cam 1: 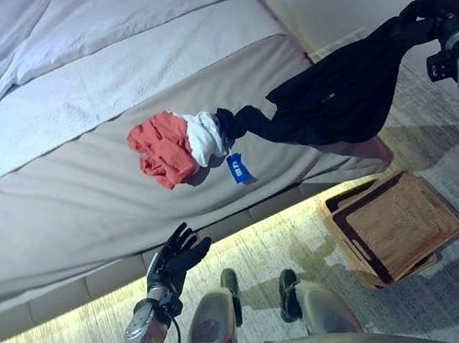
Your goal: Pick up the clothes from the bed and place them into the basket
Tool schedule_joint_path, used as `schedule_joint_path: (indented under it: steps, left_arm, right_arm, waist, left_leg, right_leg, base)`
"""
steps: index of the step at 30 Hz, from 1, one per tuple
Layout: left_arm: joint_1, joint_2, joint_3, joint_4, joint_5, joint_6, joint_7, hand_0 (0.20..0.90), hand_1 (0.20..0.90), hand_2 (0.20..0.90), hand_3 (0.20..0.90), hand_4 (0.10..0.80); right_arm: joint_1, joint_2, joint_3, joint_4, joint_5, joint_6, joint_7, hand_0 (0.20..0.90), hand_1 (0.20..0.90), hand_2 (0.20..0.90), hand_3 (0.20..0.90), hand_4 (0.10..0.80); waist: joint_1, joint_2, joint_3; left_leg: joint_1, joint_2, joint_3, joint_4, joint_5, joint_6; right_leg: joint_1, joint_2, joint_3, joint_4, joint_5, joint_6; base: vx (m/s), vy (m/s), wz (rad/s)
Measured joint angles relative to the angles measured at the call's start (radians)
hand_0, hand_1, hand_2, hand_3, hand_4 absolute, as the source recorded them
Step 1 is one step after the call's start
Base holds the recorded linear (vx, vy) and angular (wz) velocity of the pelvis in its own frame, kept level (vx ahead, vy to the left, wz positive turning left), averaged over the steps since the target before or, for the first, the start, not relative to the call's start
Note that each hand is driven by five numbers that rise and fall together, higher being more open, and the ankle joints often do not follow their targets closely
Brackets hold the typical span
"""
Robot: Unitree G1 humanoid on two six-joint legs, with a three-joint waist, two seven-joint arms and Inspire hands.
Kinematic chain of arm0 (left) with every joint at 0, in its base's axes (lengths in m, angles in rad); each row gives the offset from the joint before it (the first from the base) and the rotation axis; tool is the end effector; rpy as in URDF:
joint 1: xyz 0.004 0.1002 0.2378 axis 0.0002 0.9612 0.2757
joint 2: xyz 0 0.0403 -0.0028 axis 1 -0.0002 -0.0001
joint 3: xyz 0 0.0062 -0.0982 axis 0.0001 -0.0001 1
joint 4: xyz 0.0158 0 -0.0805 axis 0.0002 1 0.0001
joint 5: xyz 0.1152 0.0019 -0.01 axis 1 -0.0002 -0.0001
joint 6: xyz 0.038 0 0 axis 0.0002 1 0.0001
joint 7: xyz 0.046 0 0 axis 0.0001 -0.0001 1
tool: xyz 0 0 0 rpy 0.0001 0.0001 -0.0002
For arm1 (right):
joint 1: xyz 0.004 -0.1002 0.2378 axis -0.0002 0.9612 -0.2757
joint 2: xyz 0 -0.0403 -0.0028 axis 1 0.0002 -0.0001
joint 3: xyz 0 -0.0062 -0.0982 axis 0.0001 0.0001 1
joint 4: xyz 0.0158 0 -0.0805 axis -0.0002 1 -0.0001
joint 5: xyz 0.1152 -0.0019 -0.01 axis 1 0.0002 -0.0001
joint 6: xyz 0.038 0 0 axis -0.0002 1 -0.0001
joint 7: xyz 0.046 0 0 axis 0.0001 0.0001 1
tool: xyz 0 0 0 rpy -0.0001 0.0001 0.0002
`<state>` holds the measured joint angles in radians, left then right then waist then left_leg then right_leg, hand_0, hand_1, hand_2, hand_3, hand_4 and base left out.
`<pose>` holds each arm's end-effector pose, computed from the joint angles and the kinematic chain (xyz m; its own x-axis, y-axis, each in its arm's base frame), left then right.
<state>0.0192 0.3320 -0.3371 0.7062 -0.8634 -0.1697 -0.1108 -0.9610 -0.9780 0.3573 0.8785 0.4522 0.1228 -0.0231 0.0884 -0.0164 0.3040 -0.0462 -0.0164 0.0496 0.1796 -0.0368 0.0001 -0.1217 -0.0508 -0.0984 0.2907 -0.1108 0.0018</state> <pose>0.1547 0.2045 -0.0754 0.8302 -0.0589 -0.5543 -0.1699 0.9204 -0.3523 0.3211 -0.3380 0.2313 0.9271 -0.3698 0.0607 0.3530 0.8072 -0.4731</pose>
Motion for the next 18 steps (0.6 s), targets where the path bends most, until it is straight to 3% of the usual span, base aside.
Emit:
schedule_joint_path:
  steps: [9, 18]
  left_arm:
    - [-0.021, -0.026, 0.051, 0.117, 0.001, 0.023, 0.029, 0.9, 0.9, 0.9, 0.9, 0.8]
    - [-0.036, -0.05, 0.067, 0.177, 0.003, 0.037, 0.035, 0.9, 0.9, 0.9, 0.9, 0.8]
  right_arm:
    - [0.174, -0.08, -0.084, -0.151, 0.02, -0.033, -0.017, 0.3, 0.3, 0.3, 0.2, 0.1]
    - [0.289, -0.142, -0.193, -0.227, 0.04, -0.04, -0.018, 0.3, 0.3, 0.3, 0.2, 0.1]
  waist:
    - [-0.118, -0.006, -0.093]
    - [-0.178, -0.01, -0.137]
  left_leg:
    - [0.106, 0.015, 0.077, -0.147, 0.027, 0.013]
    - [0.144, 0.015, 0.13, -0.196, 0.031, 0.015]
  right_leg:
    - [0.079, 0.028, 0.067, -0.153, 0.066, 0.017]
    - [0.094, 0.04, 0.122, -0.2, 0.084, 0.028]
  base:
    - [0.013, -0.013, -0.27]
    - [0.003, -0.018, -0.18]
